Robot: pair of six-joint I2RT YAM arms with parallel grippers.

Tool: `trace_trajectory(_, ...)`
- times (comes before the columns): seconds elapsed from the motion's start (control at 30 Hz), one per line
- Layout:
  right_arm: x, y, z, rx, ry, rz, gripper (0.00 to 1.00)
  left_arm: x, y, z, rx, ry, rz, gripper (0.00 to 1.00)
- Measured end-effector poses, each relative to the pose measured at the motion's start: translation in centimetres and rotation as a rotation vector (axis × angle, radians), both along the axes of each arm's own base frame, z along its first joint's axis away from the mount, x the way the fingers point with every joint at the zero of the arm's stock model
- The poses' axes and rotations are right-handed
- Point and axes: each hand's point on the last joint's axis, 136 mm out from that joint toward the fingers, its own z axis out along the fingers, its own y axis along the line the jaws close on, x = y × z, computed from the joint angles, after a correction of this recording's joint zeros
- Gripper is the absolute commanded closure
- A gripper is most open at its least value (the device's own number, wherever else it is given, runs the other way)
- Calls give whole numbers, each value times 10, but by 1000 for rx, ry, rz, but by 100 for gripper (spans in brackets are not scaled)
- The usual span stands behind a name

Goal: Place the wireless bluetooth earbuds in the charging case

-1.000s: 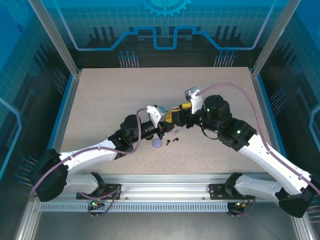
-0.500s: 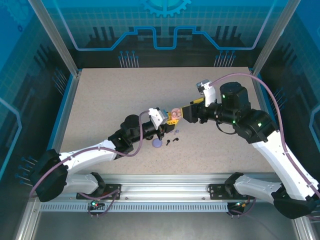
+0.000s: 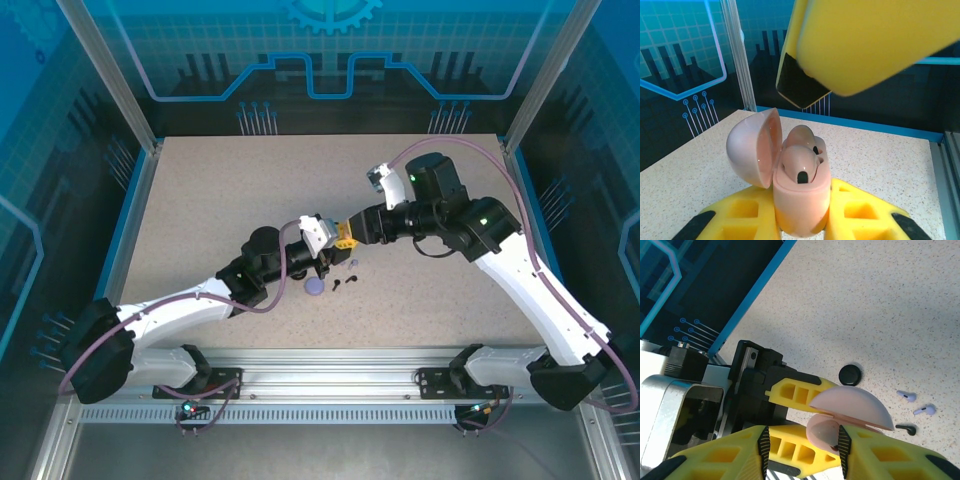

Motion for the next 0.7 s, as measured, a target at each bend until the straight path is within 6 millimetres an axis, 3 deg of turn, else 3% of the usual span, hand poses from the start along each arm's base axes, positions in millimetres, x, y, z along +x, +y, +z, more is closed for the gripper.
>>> trace_trajectory(0.1, 0, 0, 0, -4, -4, -2, 53, 0, 0, 0, 0, 1, 0, 83)
trace_trajectory(0.3, 2, -16, 11, 4, -73, -27, 26, -1, -1, 1, -9, 6, -7, 82)
trace_trajectory(0.4, 1, -31, 13, 36, -87, -46, 18, -3, -1, 3, -17, 5, -16, 83)
trace_trajectory(0.47, 0, -33, 11, 59, -73, -37, 17, -4, -2, 5, -24, 6, -22, 82)
trace_trajectory(0.7, 1, -10, -15, 105, 36, 69, 19, -6, -3, 10, -47, 6, -36, 82)
